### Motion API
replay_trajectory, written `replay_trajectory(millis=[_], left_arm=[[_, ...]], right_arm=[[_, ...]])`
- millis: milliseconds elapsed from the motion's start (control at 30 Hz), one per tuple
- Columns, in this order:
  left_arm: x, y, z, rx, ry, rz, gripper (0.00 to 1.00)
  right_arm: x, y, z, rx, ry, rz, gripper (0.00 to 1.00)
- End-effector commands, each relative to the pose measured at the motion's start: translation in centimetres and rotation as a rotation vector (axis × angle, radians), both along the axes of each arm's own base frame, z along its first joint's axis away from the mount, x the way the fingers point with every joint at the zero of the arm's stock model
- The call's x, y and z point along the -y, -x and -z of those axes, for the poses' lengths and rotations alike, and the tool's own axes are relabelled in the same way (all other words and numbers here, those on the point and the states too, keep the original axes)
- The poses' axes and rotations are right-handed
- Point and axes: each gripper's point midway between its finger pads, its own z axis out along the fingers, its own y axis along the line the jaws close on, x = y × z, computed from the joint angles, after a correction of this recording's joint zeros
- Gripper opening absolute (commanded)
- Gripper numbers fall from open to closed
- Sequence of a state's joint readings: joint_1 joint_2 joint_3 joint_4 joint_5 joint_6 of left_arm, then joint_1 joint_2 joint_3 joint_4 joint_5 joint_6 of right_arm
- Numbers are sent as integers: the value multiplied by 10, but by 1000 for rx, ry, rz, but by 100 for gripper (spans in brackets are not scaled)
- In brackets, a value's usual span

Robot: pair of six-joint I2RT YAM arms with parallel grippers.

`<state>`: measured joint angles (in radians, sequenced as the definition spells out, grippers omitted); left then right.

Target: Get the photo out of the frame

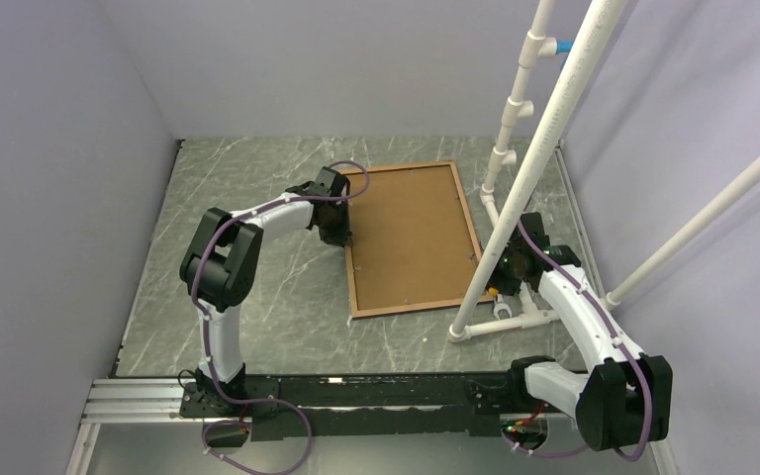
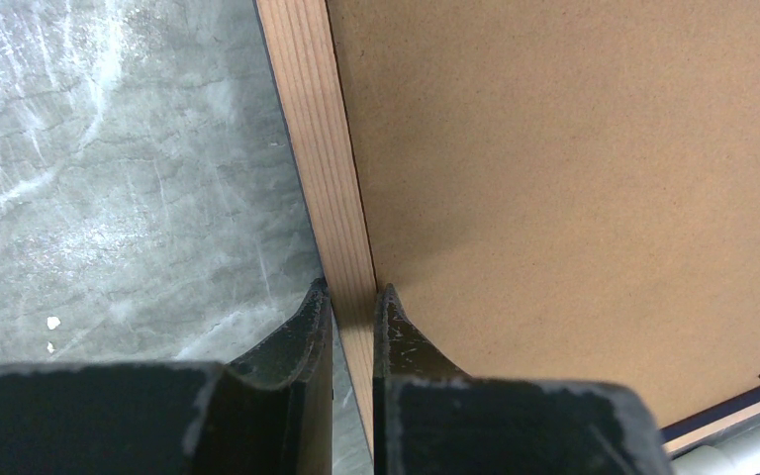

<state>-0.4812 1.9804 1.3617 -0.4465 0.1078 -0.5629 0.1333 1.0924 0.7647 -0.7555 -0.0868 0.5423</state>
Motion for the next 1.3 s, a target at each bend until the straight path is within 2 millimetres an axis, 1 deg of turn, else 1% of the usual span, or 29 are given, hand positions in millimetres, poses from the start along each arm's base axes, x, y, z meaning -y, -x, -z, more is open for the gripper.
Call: replay_trajectory(millis=[0, 233, 300, 500, 567, 733, 800, 933, 1033, 1133, 1267], left_arm=[[8, 3, -8, 14, 17, 76, 0], [9, 2, -9, 16, 18, 79, 0], [9, 2, -9, 16, 20, 79, 0], [8, 2, -8, 15, 15, 79, 0], [8, 2, -8, 16, 16, 79, 0], [9, 2, -8, 14, 21, 80, 0], [9, 3, -9, 14, 22, 81, 0], [9, 2, -12, 27, 25, 75, 0], [8, -1, -17, 46, 23, 76, 0], [9, -1, -22, 55, 27, 88, 0], [11, -1, -25, 55, 34, 98, 0]], right_arm=[[4, -1, -1, -8, 18, 21, 0], [1, -1, 1, -13, 4, 5, 0], [-4, -3, 0, 0, -19, -12, 0], [-26, 0, 7, -28, -136, -83, 0], [-29, 0, 7, -30, -153, -90, 0], [-33, -4, 1, -16, -180, -102, 0], [-29, -6, -3, -6, -161, -89, 0], [-5, -20, -17, 72, -39, -24, 0], [4, -34, -31, 143, 12, 7, 0], [1, -50, -36, 194, 0, -10, 0], [-15, -77, -38, 257, -65, -59, 0]])
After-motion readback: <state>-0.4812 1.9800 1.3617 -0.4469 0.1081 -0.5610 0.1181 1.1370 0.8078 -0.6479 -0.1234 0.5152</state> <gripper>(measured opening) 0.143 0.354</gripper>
